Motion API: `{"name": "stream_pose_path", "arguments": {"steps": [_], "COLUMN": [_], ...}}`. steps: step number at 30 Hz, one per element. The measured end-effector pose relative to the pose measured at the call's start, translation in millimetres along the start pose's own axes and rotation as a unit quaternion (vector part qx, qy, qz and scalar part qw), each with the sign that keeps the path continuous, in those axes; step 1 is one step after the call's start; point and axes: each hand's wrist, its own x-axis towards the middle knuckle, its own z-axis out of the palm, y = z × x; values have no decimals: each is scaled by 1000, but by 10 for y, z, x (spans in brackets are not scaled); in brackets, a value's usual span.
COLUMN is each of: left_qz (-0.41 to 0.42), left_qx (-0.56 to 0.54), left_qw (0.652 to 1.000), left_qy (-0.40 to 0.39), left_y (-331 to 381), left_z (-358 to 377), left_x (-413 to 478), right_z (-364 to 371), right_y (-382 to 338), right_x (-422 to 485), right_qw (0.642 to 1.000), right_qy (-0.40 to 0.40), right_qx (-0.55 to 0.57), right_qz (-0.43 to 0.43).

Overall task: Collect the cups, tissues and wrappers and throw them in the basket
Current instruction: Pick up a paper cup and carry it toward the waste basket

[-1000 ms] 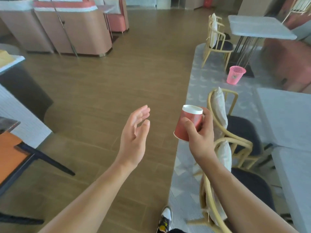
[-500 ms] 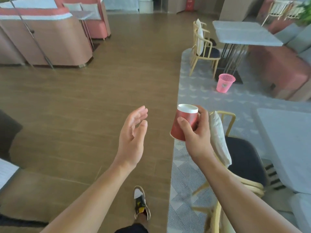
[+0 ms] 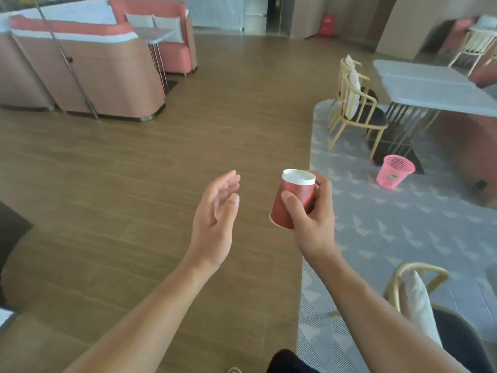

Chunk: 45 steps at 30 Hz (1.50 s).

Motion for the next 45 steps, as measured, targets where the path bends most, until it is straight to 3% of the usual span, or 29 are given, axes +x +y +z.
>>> {"name": "stream_pose_path", "arguments": {"steps": [12, 22, 31, 45], "left_qz": [2, 7, 19, 14], "left_qx": [50, 83, 114, 198], "left_qw": [992, 963, 923, 873], "left_qy": [117, 257, 367, 445], "left_y": [-1072, -1600, -2083, -2293], "left_z": [-988, -1967, -3336, -6279], "left_x": [2293, 4169, 5188, 6642], "right_z": [2065, 4093, 6010, 9527], "right_y": [714, 813, 953, 513], "right_x": [2188, 4031, 4764, 5290], "right_qw": [990, 953, 914, 871], "right_qy": [-127, -282, -379, -444], "right_qx": [53, 103, 136, 199], "right_qz": [-16, -42, -48, -61]}}
